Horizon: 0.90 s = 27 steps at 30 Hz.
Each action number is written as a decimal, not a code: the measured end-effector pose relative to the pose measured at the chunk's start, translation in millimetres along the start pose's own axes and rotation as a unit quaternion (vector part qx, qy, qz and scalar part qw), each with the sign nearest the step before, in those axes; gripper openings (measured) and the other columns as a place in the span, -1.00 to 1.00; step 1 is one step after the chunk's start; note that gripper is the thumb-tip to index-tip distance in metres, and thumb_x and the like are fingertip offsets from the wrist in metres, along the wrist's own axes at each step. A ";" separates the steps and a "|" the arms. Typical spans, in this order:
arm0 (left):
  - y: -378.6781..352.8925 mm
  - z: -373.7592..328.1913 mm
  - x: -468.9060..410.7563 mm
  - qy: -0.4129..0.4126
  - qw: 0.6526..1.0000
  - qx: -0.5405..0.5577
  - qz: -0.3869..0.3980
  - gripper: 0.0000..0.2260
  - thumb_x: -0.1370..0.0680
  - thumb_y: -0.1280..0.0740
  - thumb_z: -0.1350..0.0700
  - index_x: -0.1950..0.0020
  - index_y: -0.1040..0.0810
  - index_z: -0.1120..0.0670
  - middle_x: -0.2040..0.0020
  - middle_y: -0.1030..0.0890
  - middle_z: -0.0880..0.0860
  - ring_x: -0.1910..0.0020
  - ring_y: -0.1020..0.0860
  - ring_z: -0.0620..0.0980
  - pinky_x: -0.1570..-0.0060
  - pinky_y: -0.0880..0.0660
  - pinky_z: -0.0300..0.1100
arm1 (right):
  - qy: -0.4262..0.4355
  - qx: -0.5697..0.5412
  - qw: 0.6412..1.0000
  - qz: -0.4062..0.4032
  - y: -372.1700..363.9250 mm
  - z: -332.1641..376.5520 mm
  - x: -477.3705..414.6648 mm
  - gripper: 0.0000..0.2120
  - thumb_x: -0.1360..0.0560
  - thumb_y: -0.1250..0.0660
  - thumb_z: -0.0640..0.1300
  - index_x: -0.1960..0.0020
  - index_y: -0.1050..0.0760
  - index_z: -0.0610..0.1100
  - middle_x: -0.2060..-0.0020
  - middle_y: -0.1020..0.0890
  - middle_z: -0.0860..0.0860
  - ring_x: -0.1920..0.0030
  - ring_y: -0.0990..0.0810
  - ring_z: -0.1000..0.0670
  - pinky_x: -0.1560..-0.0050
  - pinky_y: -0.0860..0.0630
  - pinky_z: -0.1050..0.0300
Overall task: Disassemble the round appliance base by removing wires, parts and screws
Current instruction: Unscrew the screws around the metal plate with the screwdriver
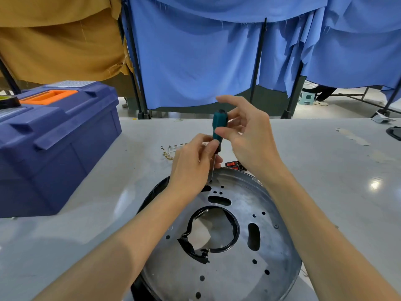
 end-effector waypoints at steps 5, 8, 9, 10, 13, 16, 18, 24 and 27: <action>-2.3 0.8 0.2 -0.004 1.000 -0.021 0.002 -0.92 -0.61 -0.27 0.06 -0.06 -0.48 0.03 0.25 -0.65 -0.02 0.26 -0.65 -0.06 0.09 -0.59 0.10 | -0.005 -0.033 0.999 0.030 -6.8 0.7 1.2 -0.72 -0.49 -0.38 -0.32 -0.15 -0.55 -0.07 0.01 -0.63 -0.01 0.01 -0.62 0.04 -0.13 -0.56 0.08; 1.1 0.9 1.5 0.001 1.000 -0.016 -0.017 -0.85 -0.56 -0.35 -0.01 0.00 -0.42 0.00 0.26 -0.63 -0.02 0.31 -0.64 -0.11 0.15 -0.61 0.04 | 0.010 -0.017 1.000 0.023 -7.4 4.3 1.9 -0.72 -0.42 -0.49 -0.16 -0.10 -0.59 0.02 0.00 -0.55 0.01 0.05 -0.55 0.15 -0.05 -0.50 0.30; 1.1 1.3 1.6 0.003 1.000 -0.014 -0.017 -0.85 -0.55 -0.35 -0.02 0.03 -0.41 -0.01 0.26 -0.63 -0.02 0.31 -0.64 -0.11 0.15 -0.62 0.03 | 0.012 -0.012 1.000 0.017 -5.9 4.8 1.4 -0.71 -0.41 -0.50 -0.16 -0.10 -0.60 0.03 0.02 -0.54 0.00 0.08 -0.54 0.16 -0.01 -0.48 0.38; 0.4 1.5 1.5 0.002 1.000 -0.013 -0.014 -0.87 -0.57 -0.33 -0.02 0.04 -0.42 -0.02 0.27 -0.64 -0.02 0.30 -0.64 -0.12 0.13 -0.61 0.03 | 0.011 -0.011 1.000 0.012 -4.3 4.9 0.8 -0.69 -0.42 -0.49 -0.19 -0.13 -0.61 0.02 0.05 -0.55 0.00 0.11 -0.53 0.17 0.02 -0.47 0.41; -4.1 0.4 0.7 -0.004 1.000 -0.015 0.002 -0.88 -0.65 -0.20 0.07 -0.04 -0.52 0.04 0.22 -0.67 -0.04 0.22 -0.67 -0.09 0.05 -0.60 0.05 | 0.006 -0.013 1.000 0.015 -3.2 3.5 0.0 -0.58 -0.44 -0.42 -0.35 -0.23 -0.58 -0.04 0.06 -0.61 0.01 0.13 -0.54 0.17 0.01 -0.51 0.34; -3.1 1.2 -0.8 0.000 1.000 -0.029 -0.002 -0.84 -0.64 -0.21 0.05 -0.06 -0.54 0.09 0.23 -0.67 -0.03 0.20 -0.66 -0.04 0.04 -0.59 0.09 | 0.002 -0.029 0.999 0.037 -9.2 2.1 1.6 -0.61 -0.49 -0.28 -0.46 -0.21 -0.56 -0.11 0.03 -0.64 -0.06 0.09 -0.63 0.06 0.01 -0.57 0.27; -0.8 2.5 -1.3 0.004 0.999 -0.036 -0.013 -0.84 -0.61 -0.26 -0.02 -0.04 -0.52 0.06 0.28 -0.67 -0.03 0.24 -0.66 -0.05 0.07 -0.60 0.09 | -0.002 -0.043 0.998 0.048 -12.4 1.0 2.4 -0.67 -0.52 -0.29 -0.39 -0.18 -0.55 -0.07 0.01 -0.63 -0.06 0.06 -0.64 0.06 -0.02 -0.57 0.25; 1.5 1.0 0.8 0.004 0.999 -0.031 -0.020 -0.83 -0.54 -0.32 -0.09 0.06 -0.43 -0.02 0.33 -0.65 -0.01 0.32 -0.64 -0.06 0.13 -0.59 0.09 | 0.017 0.000 1.000 0.018 -7.9 1.6 0.1 -0.60 -0.44 -0.47 -0.19 -0.24 -0.56 0.06 0.01 -0.55 0.01 0.13 -0.54 0.18 0.05 -0.43 0.48; -4.5 -1.3 1.3 -0.007 0.999 -0.043 0.004 -0.81 -0.66 -0.14 0.03 -0.14 -0.50 0.06 0.21 -0.66 -0.02 0.20 -0.65 -0.01 0.07 -0.57 0.12 | 0.012 -0.002 1.000 0.007 -2.4 -0.5 -1.2 -0.57 -0.47 -0.38 -0.37 -0.27 -0.55 -0.03 0.07 -0.61 0.07 0.13 -0.58 0.19 0.02 -0.50 0.41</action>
Point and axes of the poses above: each hand's wrist, its own x-axis away from the middle knuckle, its own y-axis out of the back of the hand, z = x × y, the point moved 10 cm from there along -x, towards the middle knuckle
